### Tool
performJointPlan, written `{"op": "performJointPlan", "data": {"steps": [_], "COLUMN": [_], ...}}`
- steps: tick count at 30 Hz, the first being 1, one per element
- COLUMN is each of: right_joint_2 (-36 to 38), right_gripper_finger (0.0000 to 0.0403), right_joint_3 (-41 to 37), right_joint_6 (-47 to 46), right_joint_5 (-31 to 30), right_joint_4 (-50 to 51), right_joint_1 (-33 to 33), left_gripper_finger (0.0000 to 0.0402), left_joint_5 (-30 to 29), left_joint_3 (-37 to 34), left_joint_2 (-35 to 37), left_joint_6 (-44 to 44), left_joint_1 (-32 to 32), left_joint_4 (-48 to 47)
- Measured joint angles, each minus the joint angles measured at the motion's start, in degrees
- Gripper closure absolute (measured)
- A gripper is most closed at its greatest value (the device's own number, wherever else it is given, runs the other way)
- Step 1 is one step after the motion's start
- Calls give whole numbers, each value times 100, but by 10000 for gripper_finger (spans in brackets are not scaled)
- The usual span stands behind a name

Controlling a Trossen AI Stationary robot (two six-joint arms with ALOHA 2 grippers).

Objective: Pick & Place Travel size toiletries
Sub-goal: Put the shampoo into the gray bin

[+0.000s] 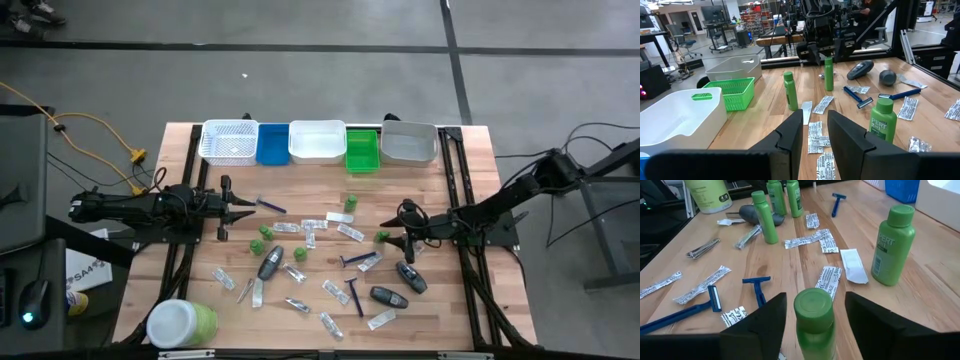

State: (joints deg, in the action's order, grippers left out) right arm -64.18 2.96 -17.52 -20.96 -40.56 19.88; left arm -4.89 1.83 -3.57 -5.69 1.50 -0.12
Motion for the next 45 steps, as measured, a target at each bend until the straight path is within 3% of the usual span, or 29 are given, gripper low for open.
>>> {"op": "performJointPlan", "data": {"steps": [13,18,25,31,37,41,45], "right_joint_2": [2,1,101,366,508,544,543], "right_gripper_finger": [312,310,312,313,305,310,306], "right_joint_3": [4,4,27,375,905,1182,1285], "right_joint_6": [4,-23,190,1067,2081,2406,2215], "right_joint_5": [-17,-214,-1502,-3600,-5428,-5757,-5667], "right_joint_4": [-7,-46,-518,-523,-519,-520,-517], "right_joint_1": [-2,0,-4,-99,-711,-1426,-2242], "left_gripper_finger": [311,311,311,311,311,311,311], "left_joint_5": [0,0,0,0,0,0,0], "left_joint_3": [0,0,0,1,2,2,2], "left_joint_2": [0,0,0,1,0,0,2], "left_joint_6": [1,0,0,0,0,2,0], "left_joint_1": [1,0,2,1,0,0,1], "left_joint_4": [2,2,2,2,2,2,1]}}
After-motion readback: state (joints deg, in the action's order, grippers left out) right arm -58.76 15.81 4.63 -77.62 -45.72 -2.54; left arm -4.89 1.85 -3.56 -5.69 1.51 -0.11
